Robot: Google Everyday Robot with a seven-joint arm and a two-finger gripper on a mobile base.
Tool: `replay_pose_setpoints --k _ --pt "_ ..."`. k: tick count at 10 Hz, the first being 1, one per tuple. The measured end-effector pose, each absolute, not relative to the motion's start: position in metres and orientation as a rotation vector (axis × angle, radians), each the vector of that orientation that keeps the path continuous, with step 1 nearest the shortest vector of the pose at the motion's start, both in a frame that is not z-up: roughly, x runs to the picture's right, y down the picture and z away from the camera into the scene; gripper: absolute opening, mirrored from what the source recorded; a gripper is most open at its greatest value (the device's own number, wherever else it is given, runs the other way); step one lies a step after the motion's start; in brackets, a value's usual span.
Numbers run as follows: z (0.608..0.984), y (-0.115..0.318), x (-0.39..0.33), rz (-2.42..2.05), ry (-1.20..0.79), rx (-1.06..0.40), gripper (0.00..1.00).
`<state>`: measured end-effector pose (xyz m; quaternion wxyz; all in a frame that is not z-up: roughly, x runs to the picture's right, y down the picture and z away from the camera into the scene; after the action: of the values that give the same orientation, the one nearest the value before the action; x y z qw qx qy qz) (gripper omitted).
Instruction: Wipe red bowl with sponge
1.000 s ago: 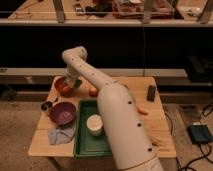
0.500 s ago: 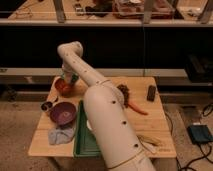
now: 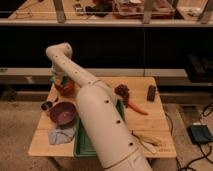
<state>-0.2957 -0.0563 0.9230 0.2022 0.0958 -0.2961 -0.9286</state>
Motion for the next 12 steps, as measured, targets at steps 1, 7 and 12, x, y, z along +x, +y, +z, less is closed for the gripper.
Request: replay_pose_setpoints --k 1,7,12 --pt "0.917 -0.048 -0.294 -2.598 -0.834 0.274 0.0" --pt "0.915 -0.021 -0.229 -2.567 -0.84 0.223 0.0" --pt "0.94 -0.05 -0.222 -2.522 -0.799 0.176 0.0"
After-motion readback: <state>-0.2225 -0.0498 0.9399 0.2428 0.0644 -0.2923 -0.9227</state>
